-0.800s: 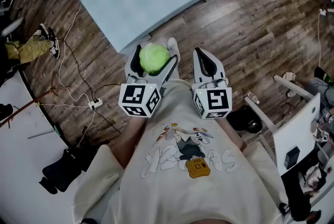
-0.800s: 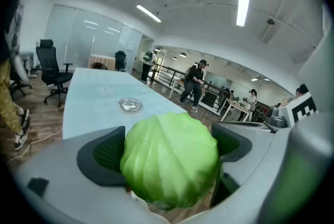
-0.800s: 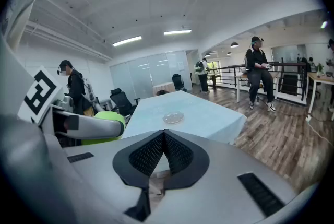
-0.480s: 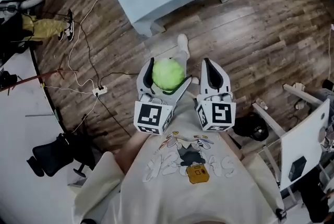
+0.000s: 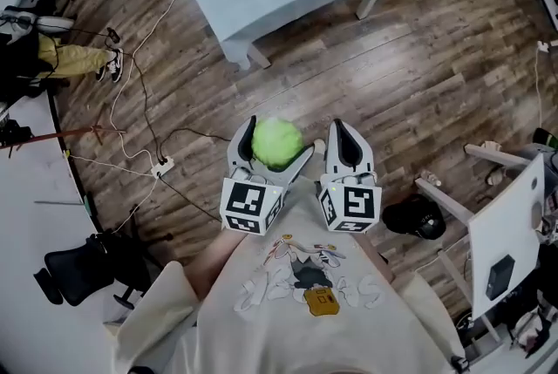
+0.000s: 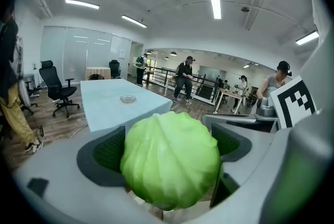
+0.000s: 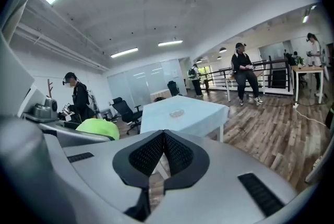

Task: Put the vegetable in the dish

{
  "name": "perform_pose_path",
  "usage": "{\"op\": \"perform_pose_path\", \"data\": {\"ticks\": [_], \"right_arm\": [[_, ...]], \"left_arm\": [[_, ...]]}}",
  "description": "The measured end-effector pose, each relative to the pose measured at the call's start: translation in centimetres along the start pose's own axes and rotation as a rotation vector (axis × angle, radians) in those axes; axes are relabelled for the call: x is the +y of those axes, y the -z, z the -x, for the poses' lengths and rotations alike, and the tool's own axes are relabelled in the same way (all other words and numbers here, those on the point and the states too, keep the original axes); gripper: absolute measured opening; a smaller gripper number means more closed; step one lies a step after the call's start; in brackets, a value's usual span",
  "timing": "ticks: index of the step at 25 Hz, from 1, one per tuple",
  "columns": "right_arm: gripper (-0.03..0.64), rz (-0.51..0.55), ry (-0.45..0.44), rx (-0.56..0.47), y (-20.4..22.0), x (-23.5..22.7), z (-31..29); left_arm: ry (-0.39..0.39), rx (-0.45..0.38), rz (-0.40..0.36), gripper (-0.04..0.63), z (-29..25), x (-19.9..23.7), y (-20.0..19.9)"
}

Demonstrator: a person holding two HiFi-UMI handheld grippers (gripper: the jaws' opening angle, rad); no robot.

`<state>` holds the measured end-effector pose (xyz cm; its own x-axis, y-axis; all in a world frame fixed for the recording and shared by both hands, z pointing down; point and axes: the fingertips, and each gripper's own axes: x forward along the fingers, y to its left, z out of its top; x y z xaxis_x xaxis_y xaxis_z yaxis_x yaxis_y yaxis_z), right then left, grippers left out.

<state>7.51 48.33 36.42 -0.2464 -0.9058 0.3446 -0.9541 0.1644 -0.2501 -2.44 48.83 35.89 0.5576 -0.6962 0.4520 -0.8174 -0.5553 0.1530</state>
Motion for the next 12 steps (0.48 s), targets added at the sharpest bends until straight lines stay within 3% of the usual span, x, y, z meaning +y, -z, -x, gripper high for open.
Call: {"op": "perform_pose_path", "data": {"ticks": [4, 12], "right_arm": [[0.023, 0.011, -0.045, 0.017, 0.7, 2.1, -0.5], [0.023, 0.09, -0.09, 0.01, -0.8, 8.5, -4.6]], "left_arm": [[-0.018, -0.003, 0.01, 0.521, 1.2, 1.3, 0.3], [-0.048, -0.073, 0.045, 0.52, 3.6, 8.3, -1.4]]}}
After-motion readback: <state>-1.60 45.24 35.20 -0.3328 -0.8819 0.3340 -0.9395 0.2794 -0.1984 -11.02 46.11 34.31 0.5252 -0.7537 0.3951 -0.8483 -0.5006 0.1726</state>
